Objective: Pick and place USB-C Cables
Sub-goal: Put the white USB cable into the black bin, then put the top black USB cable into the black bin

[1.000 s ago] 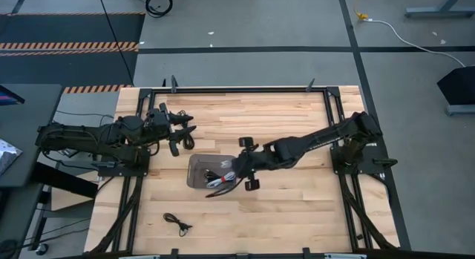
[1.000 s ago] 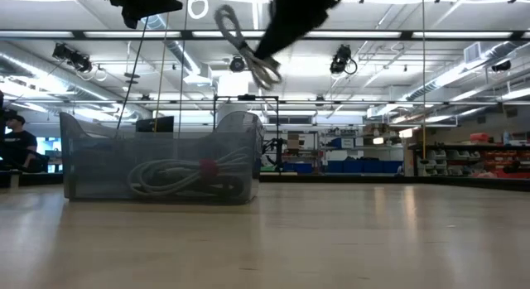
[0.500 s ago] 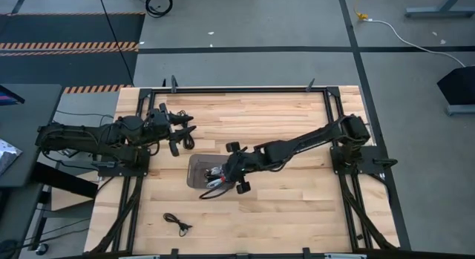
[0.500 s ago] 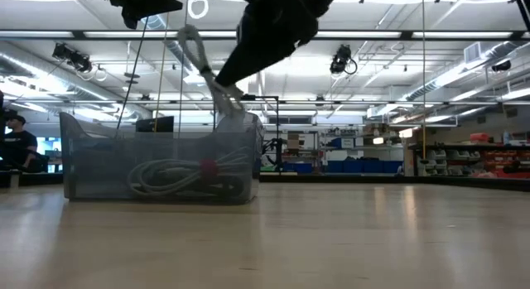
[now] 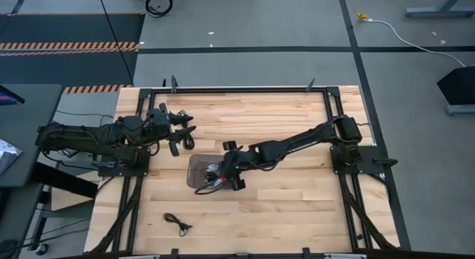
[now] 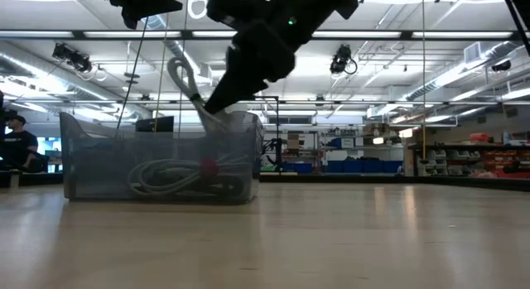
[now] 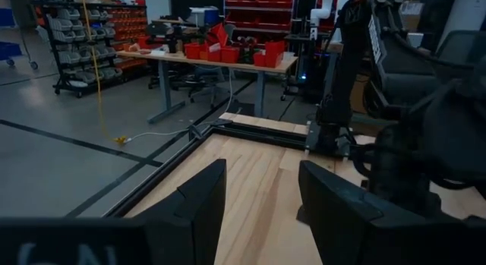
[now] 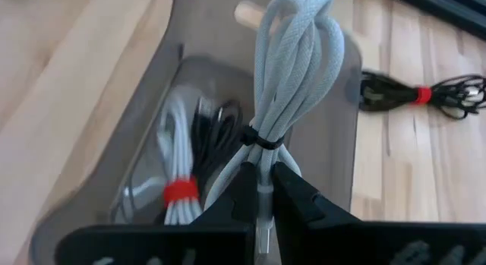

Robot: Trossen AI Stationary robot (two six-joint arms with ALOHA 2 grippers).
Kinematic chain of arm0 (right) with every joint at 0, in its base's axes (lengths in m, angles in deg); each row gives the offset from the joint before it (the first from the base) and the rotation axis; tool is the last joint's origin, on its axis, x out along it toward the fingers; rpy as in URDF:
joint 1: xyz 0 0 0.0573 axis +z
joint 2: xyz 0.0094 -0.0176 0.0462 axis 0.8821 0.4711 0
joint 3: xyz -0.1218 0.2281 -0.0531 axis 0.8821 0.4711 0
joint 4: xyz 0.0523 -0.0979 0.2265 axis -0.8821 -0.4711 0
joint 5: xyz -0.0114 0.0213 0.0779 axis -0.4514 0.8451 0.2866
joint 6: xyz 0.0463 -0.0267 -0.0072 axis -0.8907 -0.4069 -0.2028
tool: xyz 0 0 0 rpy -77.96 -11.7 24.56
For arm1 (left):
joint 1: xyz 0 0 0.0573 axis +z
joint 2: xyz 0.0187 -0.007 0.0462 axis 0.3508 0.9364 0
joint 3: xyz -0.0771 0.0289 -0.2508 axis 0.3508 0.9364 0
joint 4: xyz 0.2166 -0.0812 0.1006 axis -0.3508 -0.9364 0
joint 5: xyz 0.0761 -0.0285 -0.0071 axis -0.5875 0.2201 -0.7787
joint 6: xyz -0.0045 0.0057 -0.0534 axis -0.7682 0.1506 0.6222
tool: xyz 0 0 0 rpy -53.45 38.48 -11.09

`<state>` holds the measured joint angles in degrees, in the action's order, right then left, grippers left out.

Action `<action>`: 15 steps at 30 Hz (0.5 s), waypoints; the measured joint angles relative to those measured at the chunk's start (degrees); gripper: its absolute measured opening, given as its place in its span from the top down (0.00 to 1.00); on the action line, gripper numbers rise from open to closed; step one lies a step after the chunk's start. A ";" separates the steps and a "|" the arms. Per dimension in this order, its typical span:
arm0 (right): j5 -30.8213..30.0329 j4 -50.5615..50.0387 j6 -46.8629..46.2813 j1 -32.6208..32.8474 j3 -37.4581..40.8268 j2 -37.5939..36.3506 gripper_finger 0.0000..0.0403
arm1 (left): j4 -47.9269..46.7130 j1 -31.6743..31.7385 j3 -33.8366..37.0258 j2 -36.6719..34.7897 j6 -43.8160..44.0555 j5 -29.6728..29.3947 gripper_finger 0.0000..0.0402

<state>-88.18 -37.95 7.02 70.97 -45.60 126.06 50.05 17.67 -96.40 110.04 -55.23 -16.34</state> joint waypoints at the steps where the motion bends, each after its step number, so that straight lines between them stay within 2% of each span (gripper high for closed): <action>1: -0.22 -0.11 -0.77 0.00 0.00 0.07 0.93 | -0.13 0.00 0.00 0.02 0.03 0.01 0.57; 8: -0.43 -0.51 -1.96 -0.15 -0.02 0.01 0.73 | -0.71 0.00 0.00 0.02 0.15 0.01 0.57; 15: -0.43 -1.38 -3.29 -0.11 -0.02 -0.01 0.64 | -0.88 0.02 0.00 0.02 0.18 0.01 0.57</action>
<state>-88.61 -39.33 3.72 70.87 -45.62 126.04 49.17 17.69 -96.40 110.07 -55.05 -16.32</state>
